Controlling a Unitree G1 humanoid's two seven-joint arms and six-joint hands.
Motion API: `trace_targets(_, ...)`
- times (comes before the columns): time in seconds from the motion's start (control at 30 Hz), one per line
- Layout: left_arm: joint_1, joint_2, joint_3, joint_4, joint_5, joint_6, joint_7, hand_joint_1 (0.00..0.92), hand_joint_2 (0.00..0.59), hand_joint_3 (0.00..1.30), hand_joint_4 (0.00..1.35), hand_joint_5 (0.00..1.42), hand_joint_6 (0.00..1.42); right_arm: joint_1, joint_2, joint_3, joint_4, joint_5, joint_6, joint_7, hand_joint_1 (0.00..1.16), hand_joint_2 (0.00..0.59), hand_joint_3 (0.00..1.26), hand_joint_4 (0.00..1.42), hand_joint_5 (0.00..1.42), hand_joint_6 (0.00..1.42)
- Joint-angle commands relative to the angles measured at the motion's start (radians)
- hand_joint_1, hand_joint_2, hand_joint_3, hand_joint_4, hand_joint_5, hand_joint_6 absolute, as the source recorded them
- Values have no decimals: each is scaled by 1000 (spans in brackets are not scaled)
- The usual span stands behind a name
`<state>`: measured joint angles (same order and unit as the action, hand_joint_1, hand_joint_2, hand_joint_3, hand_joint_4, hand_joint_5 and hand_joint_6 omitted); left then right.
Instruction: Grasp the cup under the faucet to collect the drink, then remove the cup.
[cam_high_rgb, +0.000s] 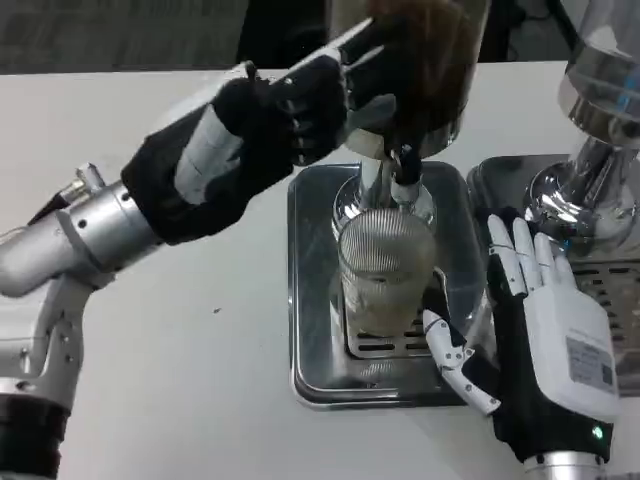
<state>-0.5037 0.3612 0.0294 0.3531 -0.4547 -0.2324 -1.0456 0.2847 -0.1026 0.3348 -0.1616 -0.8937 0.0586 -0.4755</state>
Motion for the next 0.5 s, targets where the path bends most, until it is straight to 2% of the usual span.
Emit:
trace_targets(0.03, -8, -27, -17, -8, 51, -40, 10, 0, 36, 0, 0, 0, 0, -9, 2, 5, 13, 6, -5, -11, 284, 433, 57, 0, 0, 0)
trace_targets(0.3, -1, -63, -26, 20, 116, -95, 42, 0, 39, 0, 0, 0, 0, -7, 3, 9, 20, 10, -11, -20, 287, 437, 55, 0, 0, 0)
trace_targets(0.5, 15, -79, -8, 30, 158, -195, 108, 0, 49, 0, 0, 0, 0, -2, 4, 12, 20, 10, -9, -24, 287, 437, 55, 0, 0, 0)
